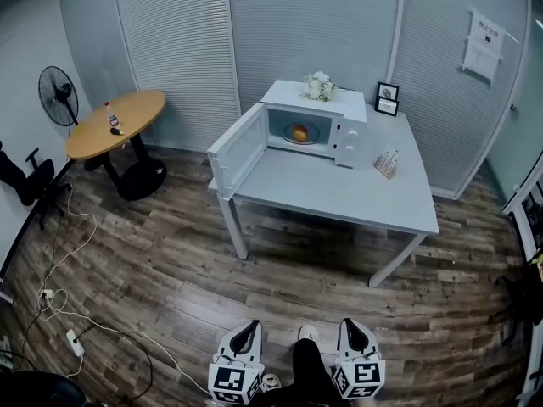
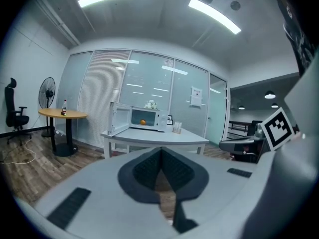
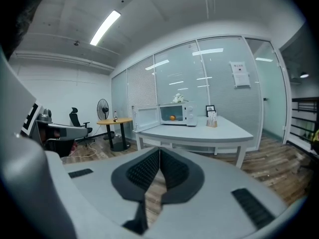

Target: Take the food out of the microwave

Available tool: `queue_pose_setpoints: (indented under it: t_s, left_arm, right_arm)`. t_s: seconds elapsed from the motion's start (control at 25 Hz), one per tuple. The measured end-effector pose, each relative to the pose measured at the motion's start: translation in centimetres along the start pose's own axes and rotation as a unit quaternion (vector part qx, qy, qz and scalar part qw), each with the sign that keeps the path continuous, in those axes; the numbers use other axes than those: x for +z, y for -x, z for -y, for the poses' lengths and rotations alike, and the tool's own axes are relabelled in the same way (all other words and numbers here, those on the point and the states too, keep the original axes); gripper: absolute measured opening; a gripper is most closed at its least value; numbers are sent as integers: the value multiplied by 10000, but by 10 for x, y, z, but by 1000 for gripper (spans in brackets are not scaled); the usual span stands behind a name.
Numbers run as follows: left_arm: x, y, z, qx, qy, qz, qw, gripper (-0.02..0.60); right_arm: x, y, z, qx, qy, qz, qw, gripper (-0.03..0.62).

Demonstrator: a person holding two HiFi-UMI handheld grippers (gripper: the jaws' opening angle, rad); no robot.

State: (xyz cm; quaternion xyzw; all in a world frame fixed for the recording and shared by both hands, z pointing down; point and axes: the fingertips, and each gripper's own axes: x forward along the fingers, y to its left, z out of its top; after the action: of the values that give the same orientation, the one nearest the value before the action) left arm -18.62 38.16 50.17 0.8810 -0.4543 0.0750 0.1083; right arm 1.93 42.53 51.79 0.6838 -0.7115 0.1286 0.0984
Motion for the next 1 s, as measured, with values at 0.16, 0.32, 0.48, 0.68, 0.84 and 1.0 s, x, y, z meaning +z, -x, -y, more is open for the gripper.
queue_pose_setpoints:
  t_s: [0.16,0.32,0.48,0.68,0.84,1.0]
  left_arm:
    - [5,-26,-13,145,18,-66,9999,6]
    - [16,-67,-22,320,12,-121,9994,6]
    - [30,-114,-19,351,54,-83,9993,6]
    - [46,-168,-17,540,194,-47,9983,6]
    - [51,-203,-13,677,253,-47,9974,6]
    - [57,-230,-7,734,300,-22,9968,6]
  right_arm:
    - [10,-38,9,147,100,-26,9998,5]
    - [28,-85,21,372,283,-44,9989,5]
    - [46,-129,40,613,374,-69,9974,5]
    - [67,-179,65,926,532,-49,9943,3]
    - [79,-208,84,1115,610,-53,9919,4]
    - [88,-229,99,1243,665,-34,9900,3]
